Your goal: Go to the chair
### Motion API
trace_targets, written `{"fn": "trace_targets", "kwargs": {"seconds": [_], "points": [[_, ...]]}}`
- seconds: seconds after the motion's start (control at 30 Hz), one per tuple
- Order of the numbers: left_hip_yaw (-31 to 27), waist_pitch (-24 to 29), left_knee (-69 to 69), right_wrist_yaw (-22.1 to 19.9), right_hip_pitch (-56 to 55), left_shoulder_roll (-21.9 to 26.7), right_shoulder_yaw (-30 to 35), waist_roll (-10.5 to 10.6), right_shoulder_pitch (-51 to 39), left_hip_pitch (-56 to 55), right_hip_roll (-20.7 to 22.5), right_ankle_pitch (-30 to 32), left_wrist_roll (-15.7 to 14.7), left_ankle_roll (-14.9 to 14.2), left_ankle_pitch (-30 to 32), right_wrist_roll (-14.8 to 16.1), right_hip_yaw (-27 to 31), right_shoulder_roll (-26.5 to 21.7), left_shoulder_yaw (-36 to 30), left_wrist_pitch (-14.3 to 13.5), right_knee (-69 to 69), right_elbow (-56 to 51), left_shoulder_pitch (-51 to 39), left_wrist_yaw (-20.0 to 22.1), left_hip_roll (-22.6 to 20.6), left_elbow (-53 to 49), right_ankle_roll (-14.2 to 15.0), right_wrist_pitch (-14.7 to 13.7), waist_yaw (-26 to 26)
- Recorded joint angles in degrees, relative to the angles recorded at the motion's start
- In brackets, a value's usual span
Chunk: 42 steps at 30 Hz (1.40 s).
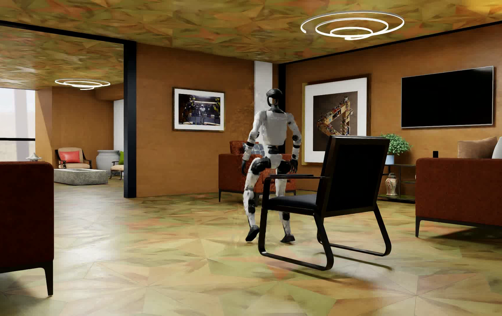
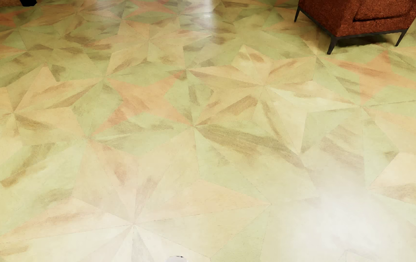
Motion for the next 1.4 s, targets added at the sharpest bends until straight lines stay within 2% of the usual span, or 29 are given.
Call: {"fn": "trace_targets", "kwargs": {"seconds": [0.03,0.07,0.1,0.13,0.17,0.2,0.23,0.27,0.3,0.33,0.37,0.4,0.47,0.5,0.53,0.57,0.67,0.73,0.8,0.87,0.93,1.0,1.07,1.1,1.13,1.2,1.3,1.4], "points": [[0.0,-0.1,-11.4,0.0,3.0,0.8,1.3,-0.6,-1.9,0.1,-0.6,-2.4,0.0,0.0,1.8,0.0,0.0,-0.6,0.8,0.0,-0.9,-1.5,0.4,0.0,0.3,1.2,0.0,0.0,2.3],[0.0,-0.2,-21.5,0.0,5.7,1.7,2.5,-0.9,-4.0,1.0,-1.1,-5.2,0.0,0.0,-0.4,0.0,0.0,-1.3,1.5,0.0,-1.3,-3.0,0.9,0.0,0.6,2.5,0.0,0.0,4.4],[0.0,-0.4,-29.5,0.0,8.1,2.5,3.6,-0.8,-6.4,2.3,-1.3,-8.3,0.0,0.0,-7.4,0.0,0.0,-2.0,1.9,0.0,-1.2,-4.7,1.2,0.0,1.1,4.0,0.0,0.0,6.6],[0.0,-0.5,-27.8,0.0,10.3,3.5,4.7,-0.4,-9.1,4.0,-1.4,-11.6,0.0,0.0,-22.3,0.0,0.0,-2.8,2.1,0.0,-0.6,-6.4,1.5,0.0,1.8,5.7,0.0,0.0,9.0],[0.0,-0.5,-40.5,0.0,12.9,4.5,5.1,0.4,-12.5,3.6,-1.5,-14.9,0.0,0.0,-1.9,0.0,0.0,-2.8,2.1,0.0,0.3,-8.8,2.3,0.0,2.8,6.8,0.0,0.0,11.0],[0.0,-0.4,-47.1,0.0,15.6,5.6,5.1,1.4,-15.8,2.7,-1.6,-17.6,0.0,0.0,8.6,0.0,0.0,-2.5,2.3,0.0,1.3,-11.5,3.1,0.0,3.7,7.8,0.0,0.0,13.1],[0.0,-0.3,-39.3,0.0,18.3,6.7,4.5,2.3,-18.6,1.3,-1.8,-18.4,0.0,0.0,-1.8,0.0,0.0,-1.5,2.5,0.0,2.7,-14.7,4.0,0.0,4.7,8.5,0.0,0.0,15.1],[0.0,-0.5,-30.2,0.0,20.3,7.7,3.4,2.9,-20.6,-0.2,-2.3,-15.1,0.0,0.0,-10.1,0.0,0.0,0.0,3.1,0.0,4.9,-18.3,5.0,0.0,5.7,9.1,0.0,0.0,17.2],[0.0,-0.4,-27.7,0.0,20.9,8.6,2.3,2.8,-21.6,-1.5,-3.7,-5.2,0.0,0.0,-1.9,0.0,0.0,2.2,4.1,0.0,9.0,-21.9,5.9,0.0,6.7,10.0,0.0,0.0,19.2],[0.0,0.4,-24.1,0.0,20.9,9.5,1.1,2.1,-21.8,-2.6,-5.7,13.0,0.0,0.0,9.8,0.0,0.0,5.1,5.8,0.0,15.3,-25.6,6.9,0.0,7.8,11.0,0.0,0.0,21.2],[0.0,1.9,-21.3,0.0,17.1,10.1,2.2,0.9,-22.1,-3.1,-10.4,30.2,0.0,0.0,13.4,0.0,0.0,6.9,5.7,0.0,24.7,-27.6,5.5,0.0,5.9,13.3,0.0,0.0,22.8],[0.0,3.1,-19.0,0.0,13.0,10.5,4.6,0.3,-22.2,-2.9,-14.5,39.1,0.0,0.0,15.4,0.0,0.0,8.2,5.6,0.0,33.0,-29.8,4.1,0.0,4.1,14.7,0.0,0.0,24.6],[0.0,2.8,-17.6,0.0,3.1,9.6,13.5,2.1,-22.5,0.6,-18.6,39.7,0.0,0.0,12.4,0.0,0.0,7.8,6.7,0.0,42.5,-34.4,2.7,0.0,1.8,13.4,0.0,0.0,28.6],[0.0,2.3,-17.9,0.0,1.5,8.2,15.0,2.8,-21.2,2.6,-18.9,33.5,0.0,0.0,8.1,0.0,0.0,7.5,8.0,0.0,37.8,-35.3,2.9,0.0,1.2,10.0,0.0,0.0,28.4],[0.0,1.8,-18.2,0.0,0.6,7.0,15.5,3.3,-19.5,4.4,-19.2,28.9,0.0,0.0,3.4,0.0,0.0,7.4,8.9,0.0,31.6,-35.5,3.0,0.0,0.6,6.6,0.0,0.0,27.6],[0.0,1.2,-18.5,0.0,0.8,5.8,14.2,3.5,-17.1,5.7,-19.4,26.9,0.0,0.0,-1.5,0.0,0.0,7.7,8.8,0.0,23.2,-34.2,2.8,0.0,0.1,3.6,0.0,0.0,25.9],[0.0,-1.2,-19.7,0.0,1.7,1.2,6.5,2.3,-9.4,6.3,-22.4,23.8,0.0,0.0,-13.2,0.0,0.0,8.0,4.1,0.0,0.6,-24.9,-2.1,0.0,-1.5,1.4,0.0,0.0,20.6],[0.0,-2.4,-20.6,0.0,-0.6,-3.3,3.3,1.7,-4.7,5.4,-25.2,20.8,0.0,0.0,-17.0,0.0,0.0,7.0,1.9,0.0,-5.1,-14.8,-6.7,0.0,-1.8,2.6,0.0,0.0,18.8],[0.0,-3.2,-22.8,0.0,-3.5,-7.7,3.9,2.6,-0.9,4.6,-25.0,21.8,0.0,0.0,-18.2,0.0,0.0,5.4,0.9,0.0,-3.6,-2.0,-8.6,0.0,-0.9,-0.3,0.0,0.0,15.6],[0.0,-4.4,-27.3,0.0,-4.4,-9.3,6.7,4.1,3.1,5.0,-22.4,23.8,0.0,0.0,-18.4,0.0,0.0,3.8,-3.8,0.0,-0.4,8.8,-8.1,0.0,-1.1,-8.4,0.0,0.0,8.7],[0.0,-5.5,-29.1,0.0,-3.9,-7.6,7.1,6.5,9.6,7.5,-17.5,21.3,0.0,0.0,-25.4,0.0,0.0,2.5,-9.0,0.0,1.3,9.5,-7.8,0.0,-3.7,-17.5,0.0,0.0,-0.9],[0.0,-6.1,-29.8,0.0,-4.3,-5.6,5.1,8.9,16.3,9.6,-12.0,15.7,0.0,0.0,-33.3,0.0,0.0,1.5,-11.7,0.0,1.9,6.7,-8.5,0.0,-6.5,-23.4,0.0,0.0,-10.9],[0.0,-4.6,-32.1,0.0,-7.6,-4.1,2.4,8.5,20.0,12.4,-8.7,13.1,0.0,0.0,-37.1,0.0,0.0,3.1,-10.4,0.0,3.3,6.1,-10.3,0.0,-8.6,-23.2,0.0,0.0,-19.6],[0.0,-4.0,-32.9,0.0,-10.6,-3.7,2.0,8.0,19.8,13.2,-7.4,13.3,0.0,0.0,-38.0,0.0,0.0,4.0,-9.3,0.0,3.6,7.2,-11.9,0.0,-8.9,-21.9,0.0,0.0,-22.4],[0.0,-3.3,-33.7,0.0,-14.4,-3.5,2.5,7.2,18.6,14.0,-6.4,13.9,0.0,0.0,-37.9,0.0,0.0,4.9,-7.8,0.0,3.6,8.4,-13.6,0.0,-8.9,-20.0,0.0,0.0,-24.0],[0.0,-2.0,-35.0,0.0,-22.1,-3.5,3.9,6.0,15.0,16.1,-4.7,14.1,0.0,0.0,-36.2,0.0,0.0,5.8,-3.9,0.0,1.8,8.7,-15.7,0.0,-8.0,-16.4,0.0,0.0,-23.6],[0.0,-1.1,-34.6,0.0,-30.6,-2.2,-2.4,6.2,11.1,19.4,-2.5,12.5,0.0,0.0,-33.5,0.0,0.0,3.4,-0.7,0.0,-3.8,-3.6,-14.3,0.0,-5.9,-16.8,0.0,0.0,-19.4],[0.0,-0.4,-33.9,0.0,-34.1,-1.0,-11.5,6.5,5.9,24.8,-1.1,16.0,0.0,0.0,-34.8,0.0,0.0,1.4,-0.2,0.0,-7.1,-14.1,-11.8,0.0,-4.9,-16.8,0.0,0.0,-19.3]]}}
